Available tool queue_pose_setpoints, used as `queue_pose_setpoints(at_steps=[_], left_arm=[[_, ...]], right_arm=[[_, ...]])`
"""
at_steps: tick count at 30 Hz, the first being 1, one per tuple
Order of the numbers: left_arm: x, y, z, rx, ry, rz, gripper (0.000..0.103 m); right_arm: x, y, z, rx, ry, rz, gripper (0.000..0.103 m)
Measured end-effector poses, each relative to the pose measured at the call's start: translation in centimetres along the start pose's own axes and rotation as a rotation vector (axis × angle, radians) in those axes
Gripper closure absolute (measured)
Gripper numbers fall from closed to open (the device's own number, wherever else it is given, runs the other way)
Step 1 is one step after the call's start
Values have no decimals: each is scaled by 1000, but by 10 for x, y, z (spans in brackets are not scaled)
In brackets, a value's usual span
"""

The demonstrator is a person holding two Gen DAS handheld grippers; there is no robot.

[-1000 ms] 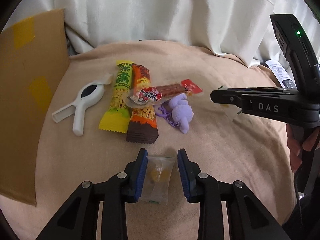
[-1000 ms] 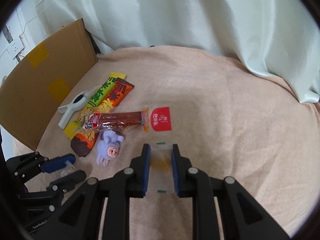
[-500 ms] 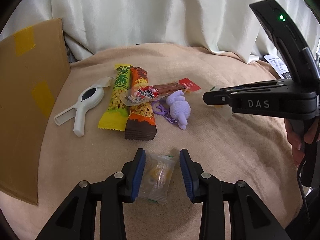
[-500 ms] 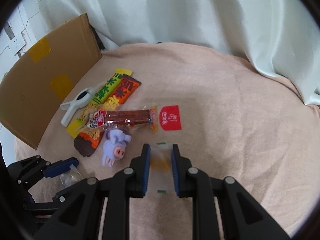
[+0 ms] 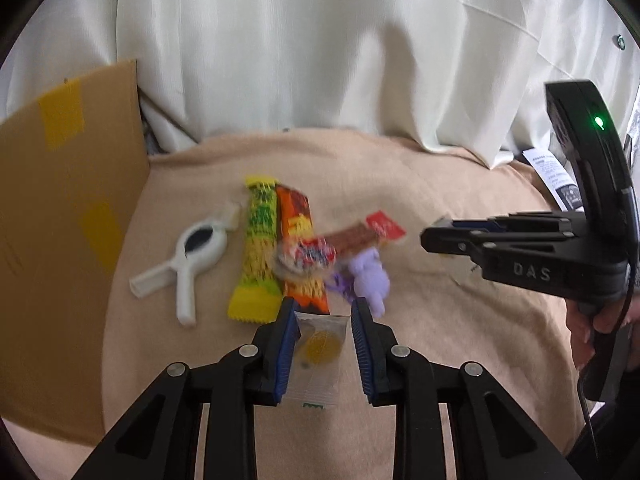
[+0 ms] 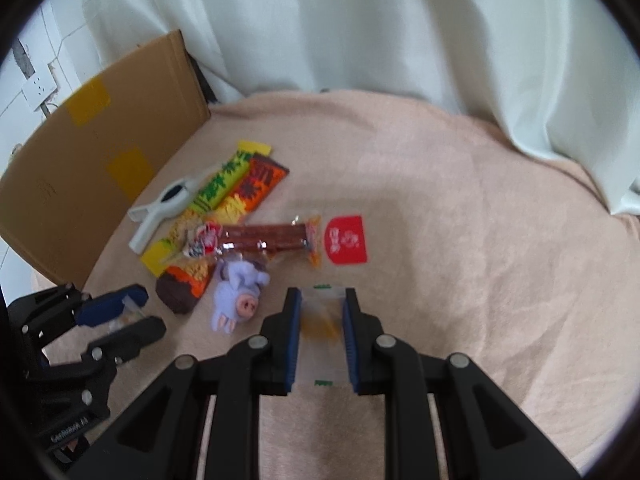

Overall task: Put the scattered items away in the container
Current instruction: 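Carry both clear wrappers over the box and open both grippers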

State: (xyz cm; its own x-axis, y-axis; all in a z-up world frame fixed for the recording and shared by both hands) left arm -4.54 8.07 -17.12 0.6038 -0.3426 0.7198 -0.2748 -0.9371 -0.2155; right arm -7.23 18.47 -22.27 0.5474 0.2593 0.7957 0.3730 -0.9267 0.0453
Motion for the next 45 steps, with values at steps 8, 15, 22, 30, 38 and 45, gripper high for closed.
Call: queue_pose_setpoints(at_steps=[8, 15, 22, 30, 38, 45], left_arm=[[23, 0, -52, 42, -118, 9, 74], [33, 9, -108, 93, -230, -77, 75], [32, 14, -133, 108, -282, -123, 74], [23, 15, -133, 98, -261, -124, 74], [42, 21, -144, 102, -279, -116, 75], [109, 54, -190, 59, -374, -160, 74]], right_arm=[[27, -6, -19, -6, -85, 29, 79], [72, -8, -65, -36, -267, 94, 79], [92, -14, -86, -81, -362, 158, 79], [79, -6, -83, -80, -338, 170, 79], [83, -8, -87, -93, -347, 160, 79], [106, 14, -120, -79, -392, 144, 79]])
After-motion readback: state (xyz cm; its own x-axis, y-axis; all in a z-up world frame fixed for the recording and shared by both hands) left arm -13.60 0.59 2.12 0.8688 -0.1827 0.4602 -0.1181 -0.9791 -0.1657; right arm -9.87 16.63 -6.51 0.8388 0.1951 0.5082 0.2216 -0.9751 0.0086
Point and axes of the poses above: each gripper's, at about its wrist camera, not at the fingertips, and x roughly against the way its jaws point, y to its left, z to its underside, the point moved 8 cm from there along -x, roughly the way its jaws point, and after that the axes turned 9 degrees about x, right-handed, at the moved point
